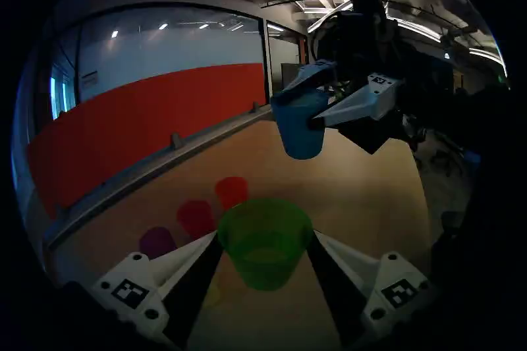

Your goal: Pour water

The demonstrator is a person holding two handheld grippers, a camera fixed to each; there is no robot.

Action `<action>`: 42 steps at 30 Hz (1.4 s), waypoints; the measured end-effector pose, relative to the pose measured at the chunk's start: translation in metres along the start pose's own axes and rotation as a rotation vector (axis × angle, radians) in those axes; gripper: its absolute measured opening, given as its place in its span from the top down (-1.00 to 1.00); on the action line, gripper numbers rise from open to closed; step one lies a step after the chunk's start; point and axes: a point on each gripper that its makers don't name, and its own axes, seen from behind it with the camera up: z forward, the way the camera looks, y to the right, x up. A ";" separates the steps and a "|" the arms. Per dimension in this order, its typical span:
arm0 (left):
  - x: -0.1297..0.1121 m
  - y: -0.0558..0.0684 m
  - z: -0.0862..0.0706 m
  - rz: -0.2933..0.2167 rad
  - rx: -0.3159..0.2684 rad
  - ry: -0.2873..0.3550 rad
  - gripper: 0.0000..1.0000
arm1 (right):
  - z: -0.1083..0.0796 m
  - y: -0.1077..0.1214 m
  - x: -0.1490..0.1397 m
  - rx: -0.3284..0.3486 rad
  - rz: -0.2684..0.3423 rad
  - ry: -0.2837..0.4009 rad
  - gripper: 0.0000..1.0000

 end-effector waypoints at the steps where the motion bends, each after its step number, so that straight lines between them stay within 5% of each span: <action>1: -0.002 0.001 0.001 0.003 -0.003 -0.008 -0.73 | 0.001 -0.001 -0.003 0.005 0.000 -0.006 -0.85; 19: -0.037 0.011 0.019 0.029 -0.058 -0.124 -0.73 | 0.019 -0.015 -0.062 0.087 -0.007 -0.145 -0.85; 42: -0.060 0.013 0.033 0.018 -0.083 -0.192 -0.74 | 0.025 -0.025 -0.116 0.136 -0.036 -0.294 -0.86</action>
